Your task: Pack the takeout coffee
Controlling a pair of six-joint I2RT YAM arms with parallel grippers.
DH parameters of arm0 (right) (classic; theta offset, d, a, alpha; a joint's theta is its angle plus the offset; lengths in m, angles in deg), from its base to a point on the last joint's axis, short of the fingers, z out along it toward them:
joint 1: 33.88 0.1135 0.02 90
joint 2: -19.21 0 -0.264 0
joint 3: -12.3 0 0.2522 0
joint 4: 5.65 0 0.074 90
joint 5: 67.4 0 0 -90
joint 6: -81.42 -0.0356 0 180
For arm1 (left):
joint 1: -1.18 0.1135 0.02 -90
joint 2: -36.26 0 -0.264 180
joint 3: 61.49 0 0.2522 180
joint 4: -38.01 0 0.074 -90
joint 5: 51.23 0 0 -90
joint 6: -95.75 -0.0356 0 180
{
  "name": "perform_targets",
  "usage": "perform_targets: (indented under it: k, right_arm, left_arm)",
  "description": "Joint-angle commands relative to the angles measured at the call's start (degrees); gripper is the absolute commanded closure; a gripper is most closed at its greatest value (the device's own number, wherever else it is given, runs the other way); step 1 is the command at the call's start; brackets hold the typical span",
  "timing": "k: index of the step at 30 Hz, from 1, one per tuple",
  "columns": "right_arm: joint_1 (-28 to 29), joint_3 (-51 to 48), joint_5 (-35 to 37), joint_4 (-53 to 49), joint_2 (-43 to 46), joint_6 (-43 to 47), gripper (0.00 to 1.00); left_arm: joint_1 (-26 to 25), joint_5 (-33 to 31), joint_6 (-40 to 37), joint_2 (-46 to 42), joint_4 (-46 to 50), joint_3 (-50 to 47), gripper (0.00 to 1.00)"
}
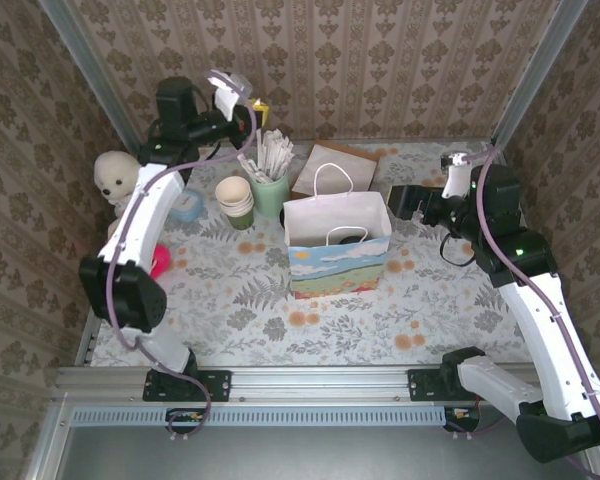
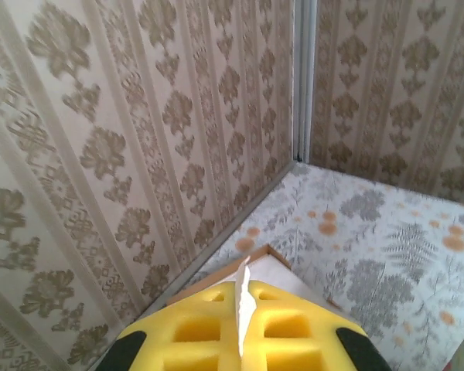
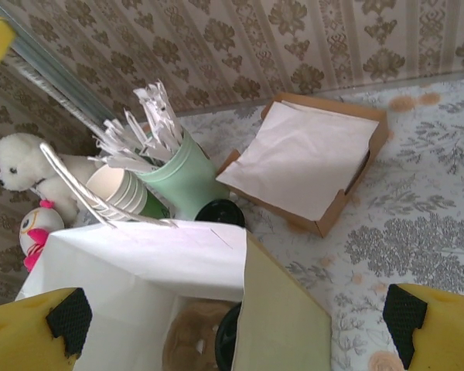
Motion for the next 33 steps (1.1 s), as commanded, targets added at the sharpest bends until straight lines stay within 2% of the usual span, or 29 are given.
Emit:
perform_targets:
  k: [1, 2, 5, 7, 12, 15, 20, 22, 24, 27, 31, 33]
  right_arm:
    - [-0.3, 2.4, 2.9, -1.0, -0.6, -1.6, 0.00]
    - [-0.2, 2.3, 3.0, -1.7, -0.4, -2.4, 0.00]
    - [-0.2, -0.9, 0.5, 0.4, 1.7, -4.2, 0.00]
    - [-0.2, -3.2, 1.3, 1.2, 3.1, -6.7, 0.00]
    - [-0.2, -4.4, -0.3, -1.3, 3.3, -8.4, 0.00]
    - [-0.2, -4.8, -1.7, -1.4, 2.0, -8.8, 0.00]
    - [-0.2, -5.3, -1.9, -1.0, 0.5, -8.7, 0.00]
    - [-0.1, -5.8, -2.5, -0.7, 0.4, -7.8, 0.00]
    - [0.0, -5.8, -2.8, -1.0, -0.1, -7.2, 0.00]
    - [0.4, -5.7, -4.2, -1.6, -1.0, -6.5, 0.00]
    - [0.9, -5.7, -9.9, -2.6, -3.4, -5.4, 0.00]
    - [1.3, -5.3, -11.3, -4.3, -5.0, -5.7, 0.00]
  left_arm:
    - [-0.7, -4.9, 9.2, -8.7, -0.8, -2.2, 1.00]
    - [-1.2, -5.5, 10.5, -11.3, -0.4, -3.5, 1.00]
    - [-5.5, -16.1, 12.2, -19.1, -1.0, -9.3, 1.00]
    - [-8.7, -19.6, 13.3, -23.1, -1.3, -12.3, 1.00]
    - [-16.5, -19.4, 16.2, -28.2, 1.6, -15.6, 1.00]
    - [-22.1, -23.3, 14.0, -30.1, 3.6, -17.4, 1.00]
    - [-26.3, -21.0, 14.2, -28.5, 6.2, -18.7, 1.00]
    - [-27.4, -20.9, 11.0, -26.3, 10.5, -17.1, 1.00]
    - [-28.7, -24.1, 7.1, -23.4, 16.6, -14.0, 1.00]
    - [-29.2, -25.0, 3.2, -20.4, 19.3, -13.3, 1.00]
    - [-29.3, -25.0, 2.0, -16.5, 22.4, -12.0, 1.00]
    - [-29.5, -23.3, 0.7, -14.6, 25.7, -10.8, 1.00]
